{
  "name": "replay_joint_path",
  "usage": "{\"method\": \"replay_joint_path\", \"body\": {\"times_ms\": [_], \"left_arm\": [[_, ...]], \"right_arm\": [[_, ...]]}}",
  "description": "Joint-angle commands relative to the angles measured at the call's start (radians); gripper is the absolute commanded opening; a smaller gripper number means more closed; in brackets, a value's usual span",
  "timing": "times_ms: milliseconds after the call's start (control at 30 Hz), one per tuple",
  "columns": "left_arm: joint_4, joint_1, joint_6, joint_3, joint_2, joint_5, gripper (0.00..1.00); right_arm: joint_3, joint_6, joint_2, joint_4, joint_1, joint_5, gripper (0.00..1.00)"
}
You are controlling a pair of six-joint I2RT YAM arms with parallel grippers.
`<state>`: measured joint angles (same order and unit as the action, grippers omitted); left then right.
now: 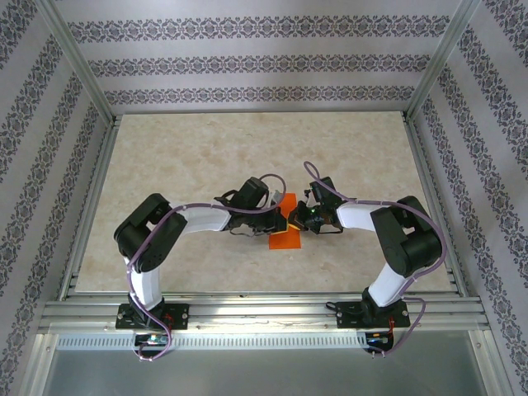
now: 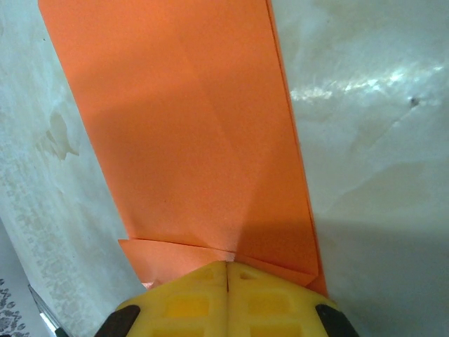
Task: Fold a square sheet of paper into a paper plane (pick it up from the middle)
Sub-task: Fold the triangle a second time at the center of the table.
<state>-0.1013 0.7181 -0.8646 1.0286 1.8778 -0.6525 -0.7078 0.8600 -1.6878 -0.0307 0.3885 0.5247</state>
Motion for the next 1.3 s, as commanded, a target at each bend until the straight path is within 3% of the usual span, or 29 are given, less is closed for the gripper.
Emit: {"method": "replay_joint_path", "body": {"times_ms": [0,300,800,1267], "left_arm": [[0.055,-0.003,0.014,0.033,0.084,0.008,0.00],[0.114,-0.003,0.040,-0.034,0.103,0.034,0.00],[0.138,-0.005,0.054,-0.190,-0.042,0.025,0.00],[0.043,-0.011,0.025,-0.307,-0.207,0.009,0.01]], "right_arm": [[0.021,-0.009,-0.027,0.043,-0.008,-0.056,0.00],[0.030,-0.007,-0.033,0.040,-0.007,-0.060,0.00],[0.031,-0.017,-0.055,0.048,-0.008,-0.069,0.00],[0.025,-0.023,-0.050,0.035,-0.007,-0.050,0.00]]}}
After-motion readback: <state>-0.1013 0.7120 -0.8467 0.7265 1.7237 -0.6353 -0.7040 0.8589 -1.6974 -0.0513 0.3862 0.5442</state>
